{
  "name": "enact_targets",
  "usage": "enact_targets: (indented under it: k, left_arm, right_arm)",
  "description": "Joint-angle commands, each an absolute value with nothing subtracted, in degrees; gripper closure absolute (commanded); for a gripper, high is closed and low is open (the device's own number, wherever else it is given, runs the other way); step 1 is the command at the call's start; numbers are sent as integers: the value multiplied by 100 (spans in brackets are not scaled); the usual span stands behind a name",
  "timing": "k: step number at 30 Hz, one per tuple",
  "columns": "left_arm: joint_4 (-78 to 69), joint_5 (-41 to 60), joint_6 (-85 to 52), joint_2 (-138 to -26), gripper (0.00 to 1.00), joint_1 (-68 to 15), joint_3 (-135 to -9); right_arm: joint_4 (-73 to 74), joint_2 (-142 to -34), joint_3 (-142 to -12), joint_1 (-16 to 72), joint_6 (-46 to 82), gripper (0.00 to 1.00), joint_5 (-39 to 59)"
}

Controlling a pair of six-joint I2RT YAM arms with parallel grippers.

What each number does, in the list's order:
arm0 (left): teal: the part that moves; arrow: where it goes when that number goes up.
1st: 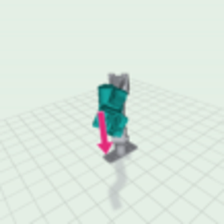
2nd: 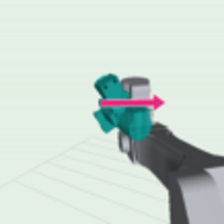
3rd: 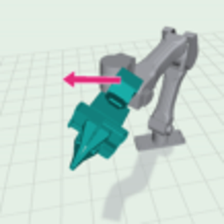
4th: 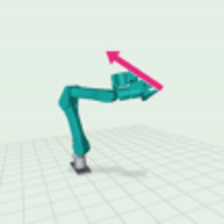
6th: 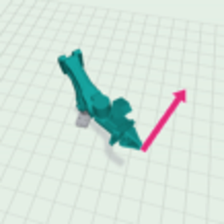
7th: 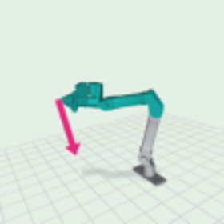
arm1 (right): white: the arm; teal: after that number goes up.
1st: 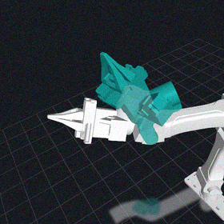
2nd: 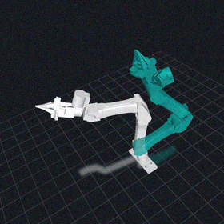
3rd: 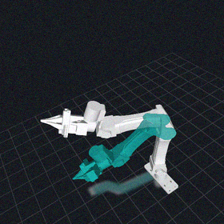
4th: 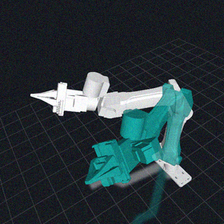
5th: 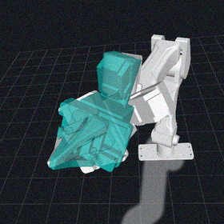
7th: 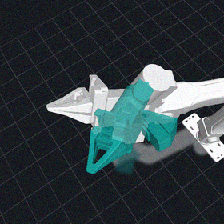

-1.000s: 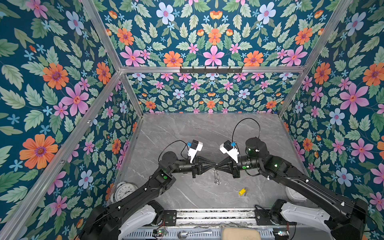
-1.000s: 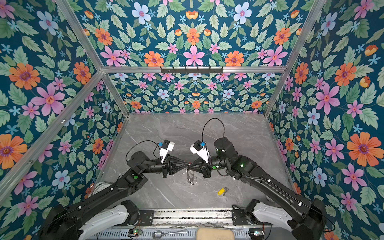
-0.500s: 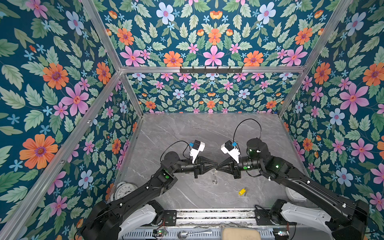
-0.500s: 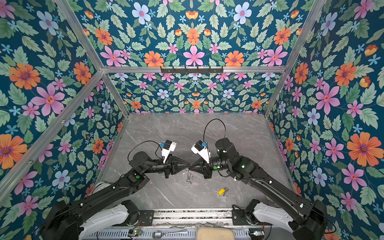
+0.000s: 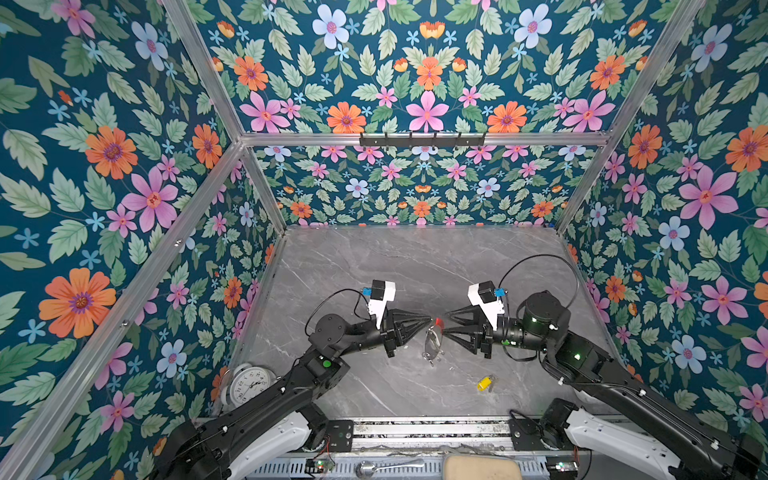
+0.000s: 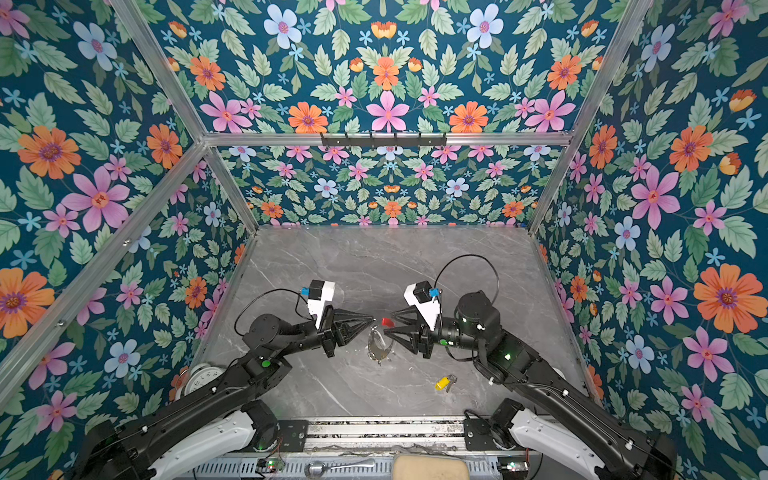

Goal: Remove the keys from the keyring

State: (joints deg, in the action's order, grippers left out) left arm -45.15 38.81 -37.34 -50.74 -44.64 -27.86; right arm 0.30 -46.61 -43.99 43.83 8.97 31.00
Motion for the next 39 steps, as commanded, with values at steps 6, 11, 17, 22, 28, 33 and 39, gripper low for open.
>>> enact_targets:
  k: [6, 11, 17, 22, 28, 33, 39]
  left_arm:
    - [-4931, 3102, -3594, -4917, 100, -4465, -2775]
    - [-5123, 2963, -3623, -4843, 100, -4472, -2725]
    - [-5478, 3078, -3625, -4929, 100, -4461, -2707]
    - [-5742, 3092, -3604, -4939, 100, -4474, -2694]
    - [-6012, 3130, -3618, -4990, 100, -4474, -2681]
    - [-6064, 3112, -3613, -4992, 100, -4480, -2688]
    - [-6108, 3103, -3593, -4999, 100, -4475, -2708]
  right_arm:
    - [1269, -4601, -4132, 4385, 1732, 50, 2466]
    - [1909, -4843, -4070, 4385, 2182, 50, 2603]
    - [2595, -5303, -4196, 4386, 2631, 54, 3077]
    - [3009, -5576, -4293, 4386, 2936, 58, 3336]
    - [3384, -5887, -4428, 4381, 3225, 65, 3695]
    - [3539, -6063, -4543, 4396, 3348, 73, 3929]
    - [3609, -6199, -4625, 4455, 3375, 81, 4133]
